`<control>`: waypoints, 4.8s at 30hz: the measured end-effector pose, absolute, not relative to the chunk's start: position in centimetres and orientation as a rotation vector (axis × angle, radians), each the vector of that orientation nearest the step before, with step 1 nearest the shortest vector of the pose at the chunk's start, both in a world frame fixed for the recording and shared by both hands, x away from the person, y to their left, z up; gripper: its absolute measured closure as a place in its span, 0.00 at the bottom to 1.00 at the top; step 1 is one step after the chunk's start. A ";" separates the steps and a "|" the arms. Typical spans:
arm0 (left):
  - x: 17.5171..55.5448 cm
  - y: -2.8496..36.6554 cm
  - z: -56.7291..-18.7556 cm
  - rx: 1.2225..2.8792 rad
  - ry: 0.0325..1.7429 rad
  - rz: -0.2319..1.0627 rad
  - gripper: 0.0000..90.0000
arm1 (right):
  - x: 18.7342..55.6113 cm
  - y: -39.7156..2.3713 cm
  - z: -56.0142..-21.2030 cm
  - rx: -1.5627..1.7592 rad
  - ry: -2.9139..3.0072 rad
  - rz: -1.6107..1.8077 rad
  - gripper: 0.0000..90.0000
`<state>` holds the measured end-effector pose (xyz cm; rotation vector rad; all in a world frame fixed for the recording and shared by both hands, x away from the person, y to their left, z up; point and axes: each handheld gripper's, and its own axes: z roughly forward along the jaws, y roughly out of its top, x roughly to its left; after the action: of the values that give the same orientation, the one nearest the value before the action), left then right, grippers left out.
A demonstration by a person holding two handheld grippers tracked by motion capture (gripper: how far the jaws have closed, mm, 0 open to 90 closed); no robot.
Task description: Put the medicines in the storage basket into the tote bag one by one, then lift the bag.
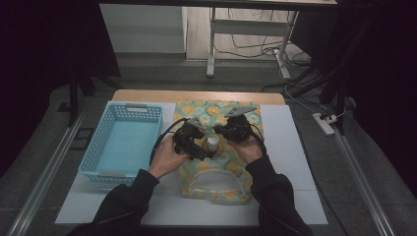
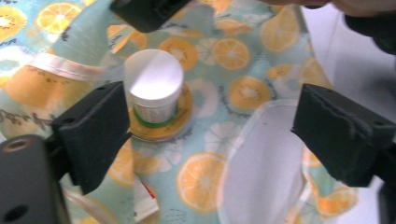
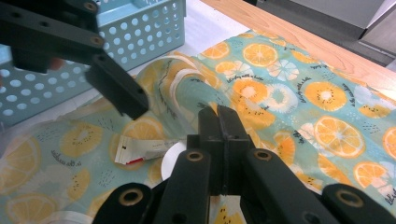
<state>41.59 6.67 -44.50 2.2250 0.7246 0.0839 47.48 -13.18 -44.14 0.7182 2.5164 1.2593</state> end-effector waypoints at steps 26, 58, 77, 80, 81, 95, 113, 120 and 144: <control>37.3 7.9 -46.3 2.184 0.679 0.108 0.00 | 47.2 -13.0 -44.0 0.700 2.524 1.258 1.00; 37.7 6.1 -50.7 2.272 0.691 0.052 0.00 | 47.1 -12.9 -44.0 0.686 2.536 1.246 1.00; 38.7 4.4 -53.6 2.398 0.672 0.123 0.02 | 47.2 -12.9 -44.3 0.695 2.541 1.239 1.00; 38.6 4.3 -53.6 2.422 0.659 0.160 0.05 | 47.2 -12.9 -44.3 0.695 2.542 1.237 1.00; 38.7 4.4 -53.5 2.425 0.662 0.160 0.06 | 47.2 -12.9 -44.3 0.697 2.542 1.237 1.00; 39.8 5.0 -52.3 2.427 0.769 0.145 0.74 | 47.3 -12.9 -44.5 0.700 2.541 1.234 1.00; 40.0 5.0 -52.0 2.386 0.844 0.097 1.00 | 47.3 -13.1 -44.3 0.707 2.542 1.240 1.00; 40.2 5.7 -50.8 2.345 0.859 0.030 1.00 | 47.2 -13.1 -43.8 0.701 2.542 1.246 1.00; 40.6 7.4 -45.8 2.212 0.810 -0.064 1.00 | 47.0 -12.5 -40.2 0.659 2.574 1.245 1.00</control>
<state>40.56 7.39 -45.82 2.2121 0.8095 -0.0641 46.98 -12.48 -40.20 0.6587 2.5739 1.2452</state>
